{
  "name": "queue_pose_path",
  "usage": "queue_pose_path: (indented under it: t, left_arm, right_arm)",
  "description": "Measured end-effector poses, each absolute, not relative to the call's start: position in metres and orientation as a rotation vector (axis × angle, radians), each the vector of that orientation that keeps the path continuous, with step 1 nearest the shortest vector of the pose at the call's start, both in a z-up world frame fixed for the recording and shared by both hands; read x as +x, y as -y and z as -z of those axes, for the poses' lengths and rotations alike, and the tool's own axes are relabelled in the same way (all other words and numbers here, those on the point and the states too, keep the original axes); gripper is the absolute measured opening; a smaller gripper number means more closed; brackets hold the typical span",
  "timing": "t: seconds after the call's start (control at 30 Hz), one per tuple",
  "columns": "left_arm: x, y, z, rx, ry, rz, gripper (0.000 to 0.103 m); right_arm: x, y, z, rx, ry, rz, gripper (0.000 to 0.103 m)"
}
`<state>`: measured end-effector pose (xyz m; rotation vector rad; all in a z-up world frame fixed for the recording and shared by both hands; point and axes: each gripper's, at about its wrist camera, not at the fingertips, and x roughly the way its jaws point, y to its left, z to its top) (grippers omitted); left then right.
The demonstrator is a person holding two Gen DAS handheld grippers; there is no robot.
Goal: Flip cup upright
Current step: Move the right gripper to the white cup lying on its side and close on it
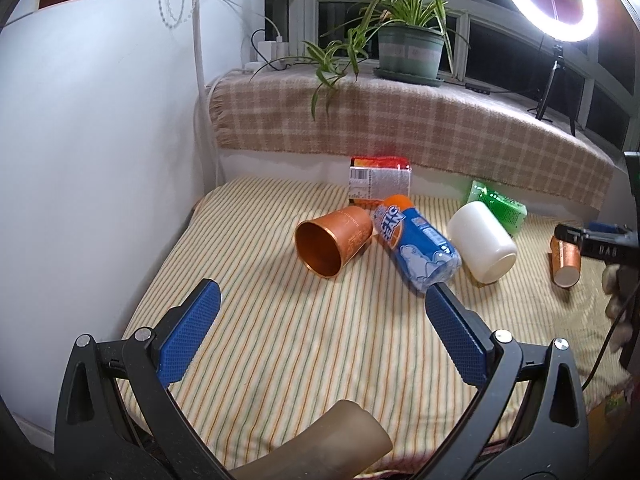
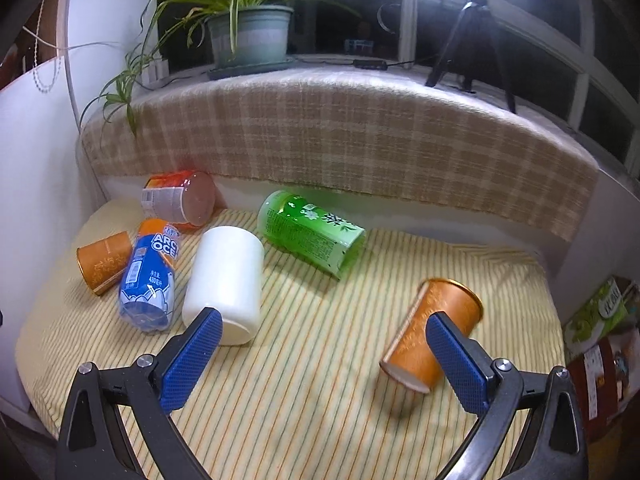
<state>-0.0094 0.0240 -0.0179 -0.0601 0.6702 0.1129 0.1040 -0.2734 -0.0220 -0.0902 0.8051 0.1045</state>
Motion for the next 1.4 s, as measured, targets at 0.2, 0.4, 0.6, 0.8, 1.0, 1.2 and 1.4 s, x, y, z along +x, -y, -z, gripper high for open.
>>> queue_pose_path:
  t: [0.2,0.4,0.6,0.8,1.0,1.2,1.4]
  left_arm:
    - [-0.01,-0.029,0.026,-0.058,-0.695,-0.13,0.103]
    - [-0.008,-0.036,0.034,-0.069,-0.72,-0.154,0.103]
    - [-0.01,-0.045,0.039,-0.085,-0.732,-0.173,0.103]
    - [-0.012,-0.049,0.04,-0.096,-0.732,-0.174,0.103]
    - [-0.015,-0.051,0.04,-0.102,-0.719,-0.168,0.103]
    - [-0.018,-0.052,0.038,-0.109,-0.716,-0.164,0.103]
    - [-0.018,-0.052,0.038,-0.122,-0.711,-0.153,0.103]
  right_arm:
    - [0.136,0.268,0.029,-0.13,-0.86,-0.145,0.099]
    - [0.16,0.253,0.038,-0.093,-0.929,-0.239,0.098]
    - [0.174,0.234,0.045,0.006,-0.992,-0.352,0.098]
    - [0.187,0.218,0.062,0.078,-1.065,-0.411,0.098]
    - [0.201,0.215,0.082,0.138,-1.14,-0.42,0.096]
    - [0.207,0.219,0.096,0.201,-1.202,-0.416,0.08]
    - [0.197,0.223,0.093,0.266,-1.205,-0.42,0.073]
